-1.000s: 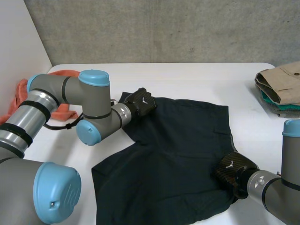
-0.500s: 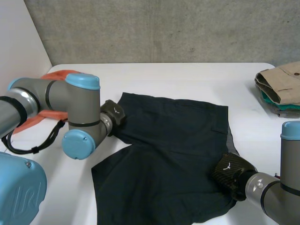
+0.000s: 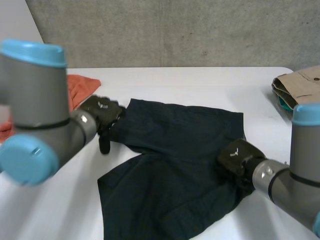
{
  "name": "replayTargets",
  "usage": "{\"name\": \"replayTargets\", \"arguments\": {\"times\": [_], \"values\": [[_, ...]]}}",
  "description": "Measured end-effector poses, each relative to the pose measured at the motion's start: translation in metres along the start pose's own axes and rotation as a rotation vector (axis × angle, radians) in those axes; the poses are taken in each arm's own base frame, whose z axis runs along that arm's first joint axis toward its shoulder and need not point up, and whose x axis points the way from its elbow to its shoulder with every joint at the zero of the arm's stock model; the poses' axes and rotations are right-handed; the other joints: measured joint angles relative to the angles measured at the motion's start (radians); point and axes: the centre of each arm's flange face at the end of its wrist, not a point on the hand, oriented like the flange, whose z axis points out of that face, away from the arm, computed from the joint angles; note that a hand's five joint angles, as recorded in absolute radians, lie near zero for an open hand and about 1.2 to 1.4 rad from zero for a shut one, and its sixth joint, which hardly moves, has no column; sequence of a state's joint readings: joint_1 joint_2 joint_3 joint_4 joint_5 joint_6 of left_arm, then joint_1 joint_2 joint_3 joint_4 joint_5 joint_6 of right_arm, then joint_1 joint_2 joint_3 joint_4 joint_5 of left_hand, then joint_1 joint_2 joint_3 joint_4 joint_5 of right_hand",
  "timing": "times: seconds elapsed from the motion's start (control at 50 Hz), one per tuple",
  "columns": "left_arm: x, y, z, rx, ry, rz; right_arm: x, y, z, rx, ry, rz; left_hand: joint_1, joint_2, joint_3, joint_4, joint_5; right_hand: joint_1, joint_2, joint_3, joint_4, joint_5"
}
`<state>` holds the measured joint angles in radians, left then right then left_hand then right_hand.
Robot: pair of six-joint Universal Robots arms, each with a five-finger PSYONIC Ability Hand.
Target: Fold the laundry.
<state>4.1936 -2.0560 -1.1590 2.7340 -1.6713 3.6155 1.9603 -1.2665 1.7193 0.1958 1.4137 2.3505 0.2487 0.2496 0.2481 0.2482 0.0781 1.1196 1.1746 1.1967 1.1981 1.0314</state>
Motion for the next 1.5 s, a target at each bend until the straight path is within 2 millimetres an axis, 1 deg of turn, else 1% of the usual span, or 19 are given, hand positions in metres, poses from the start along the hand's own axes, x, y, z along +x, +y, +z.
{"name": "replayTargets", "arguments": {"times": [0.16,0.26,0.36,0.52,0.6,0.62,0.64,0.7,0.78,0.86,0.96,1.04,1.08,1.14,1.28,1.3,1.32,1.4,1.5], "values": [[0.039,0.029,-0.079,-0.017,0.158,-0.087,0.022,-0.022,0.014,0.047,0.032,0.264,0.082,0.079,0.078,0.085,0.079,0.0,0.0,0.0,0.0,0.0],[0.066,0.046,-0.108,-0.032,0.238,-0.107,0.042,-0.028,0.026,0.055,0.085,0.445,0.093,0.088,0.09,0.094,0.089,-0.001,0.0,0.0,0.0,0.0],[0.084,0.058,-0.117,-0.08,0.275,-0.135,0.057,-0.026,0.033,0.042,0.16,0.554,0.074,0.068,0.069,0.064,0.056,-0.001,0.0,0.0,0.0,0.0],[0.099,0.071,-0.101,-0.189,0.296,-0.169,0.063,-0.018,0.032,0.016,0.219,0.617,0.028,0.03,0.031,0.027,0.015,-0.001,0.0,0.0,0.0,0.0],[0.105,0.074,-0.085,-0.222,0.307,-0.168,0.06,-0.014,0.029,0.014,0.222,0.619,0.547,0.51,0.508,0.51,0.503,-0.001,0.0,0.0,0.0,0.0],[0.105,0.074,-0.083,-0.223,0.303,-0.167,0.06,-0.014,0.029,0.015,0.222,0.619,0.547,0.51,0.508,0.51,0.503,-0.001,0.0,0.0,0.0,0.0],[0.104,0.073,-0.076,-0.224,0.284,-0.163,0.059,-0.012,0.026,0.016,0.22,0.613,0.887,0.843,0.826,0.831,0.819,-0.001,0.0,0.0,0.0,0.0],[0.099,0.072,-0.066,-0.22,0.23,-0.153,0.056,-0.01,0.02,0.012,0.203,0.582,0.929,0.938,0.933,0.943,0.908,-0.001,0.0,0.0,0.0,0.0],[0.092,0.072,-0.062,-0.22,0.175,-0.119,0.051,-0.005,0.008,-0.014,0.144,0.469,0.929,0.942,0.937,0.946,0.908,-0.001,0.0,0.0,0.0,0.0],[0.092,0.078,-0.075,-0.253,0.212,-0.048,0.04,0.008,-0.011,-0.073,0.031,0.271,0.929,0.942,0.937,0.946,0.908,-0.001,0.0,0.0,0.0,0.0],[0.104,0.09,-0.108,-0.323,0.378,0.041,0.021,0.031,-0.041,-0.171,-0.172,-0.01,0.929,0.942,0.937,0.946,0.908,-0.001,0.0,0.0,0.0,0.0],[0.112,0.093,-0.126,-0.354,0.474,0.073,0.017,0.04,-0.052,-0.195,-0.257,-0.112,0.929,0.944,0.937,0.946,0.908,-0.001,0.001,0.0,0.0,0.0],[0.113,0.089,-0.128,-0.349,0.482,0.08,0.018,0.04,-0.05,-0.191,-0.25,-0.108,0.929,0.944,0.937,0.946,0.908,-0.001,0.001,0.0,0.0,0.0],[0.108,0.077,-0.119,-0.311,0.442,0.086,0.025,0.037,-0.041,-0.171,-0.202,-0.063,0.929,0.944,0.937,0.946,0.908,-0.001,0.001,0.0,0.0,0.0],[0.071,0.022,-0.057,-0.115,0.168,0.096,0.053,0.019,-0.003,-0.06,0.015,0.118,0.929,0.944,0.938,0.946,0.908,-0.001,0.001,0.0,0.0,0.0],[0.063,0.009,-0.042,-0.065,0.113,0.101,0.061,0.015,0.006,-0.032,0.072,0.15,0.929,0.944,0.938,0.946,0.908,-0.001,0.001,0.0,0.0,0.0],[0.063,0.009,-0.042,-0.065,0.113,0.101,0.061,0.015,0.006,-0.032,0.072,0.15,0.929,0.944,0.938,0.946,0.908,-0.001,0.001,0.0,0.0,0.0],[0.039,-0.027,0.015,0.103,-0.046,0.136,0.088,0.004,0.036,0.059,0.26,0.224,0.929,0.944,0.938,0.947,0.908,-0.001,0.001,0.0,0.0,0.0],[0.028,-0.044,0.078,0.219,-0.165,0.2,0.11,-0.004,0.072,0.163,0.429,0.245,0.929,0.944,0.939,0.947,0.908,-0.001,0.001,0.0,0.0,0.0]]}}
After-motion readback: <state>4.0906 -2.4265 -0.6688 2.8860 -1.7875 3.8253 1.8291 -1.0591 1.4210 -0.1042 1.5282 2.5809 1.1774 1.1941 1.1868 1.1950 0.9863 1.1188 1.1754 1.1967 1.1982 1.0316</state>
